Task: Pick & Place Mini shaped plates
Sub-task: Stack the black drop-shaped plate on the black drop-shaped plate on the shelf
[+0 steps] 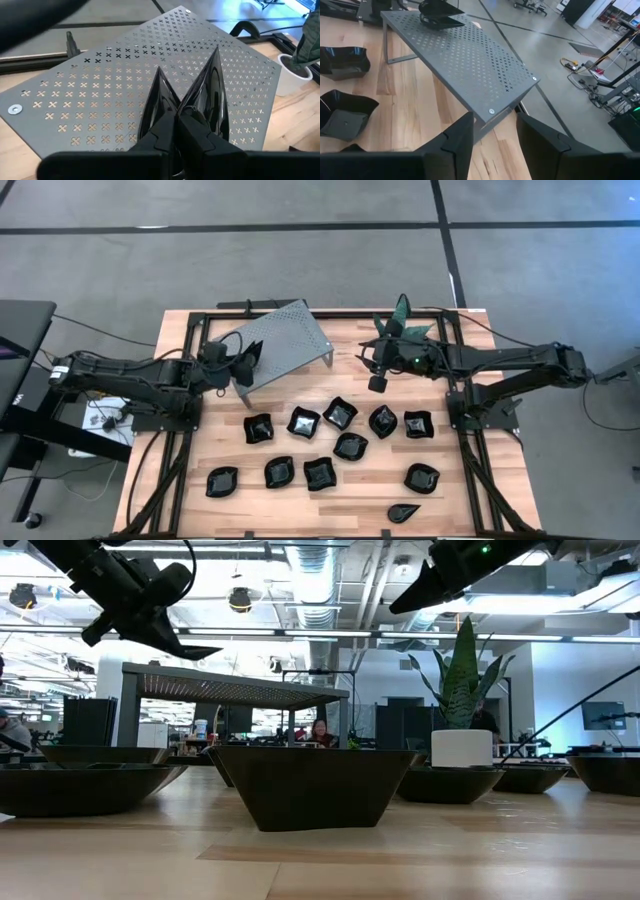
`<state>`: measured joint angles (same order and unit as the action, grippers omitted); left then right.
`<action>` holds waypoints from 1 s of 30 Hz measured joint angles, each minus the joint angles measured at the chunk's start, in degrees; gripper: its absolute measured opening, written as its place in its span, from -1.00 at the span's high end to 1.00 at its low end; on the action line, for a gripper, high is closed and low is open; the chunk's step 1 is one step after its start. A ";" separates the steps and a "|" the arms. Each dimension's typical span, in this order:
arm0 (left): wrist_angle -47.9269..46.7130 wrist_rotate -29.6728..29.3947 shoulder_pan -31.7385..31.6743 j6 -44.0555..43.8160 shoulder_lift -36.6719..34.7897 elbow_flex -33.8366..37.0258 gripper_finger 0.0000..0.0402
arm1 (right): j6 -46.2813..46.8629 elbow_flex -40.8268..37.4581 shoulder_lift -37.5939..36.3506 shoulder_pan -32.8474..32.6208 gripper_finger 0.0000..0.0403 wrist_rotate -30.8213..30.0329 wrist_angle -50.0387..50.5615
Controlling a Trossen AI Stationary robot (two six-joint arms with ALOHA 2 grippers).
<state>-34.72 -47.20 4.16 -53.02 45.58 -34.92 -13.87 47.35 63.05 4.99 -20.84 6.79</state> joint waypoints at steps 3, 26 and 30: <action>0.00 -0.06 0.00 -0.96 0.00 0.00 0.91 | 0.00 0.00 0.00 0.00 0.29 0.00 -0.01; 0.19 -2.49 0.00 -4.48 -0.22 3.96 0.90 | -0.04 0.00 0.00 -0.02 0.26 0.00 -0.01; 0.21 -2.43 0.00 -4.49 -0.22 3.96 0.82 | -0.04 0.00 0.00 -0.02 0.27 0.00 -0.01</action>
<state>-34.50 -49.64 4.16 -57.51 45.36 -30.96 -13.91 47.35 63.05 4.97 -20.84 6.79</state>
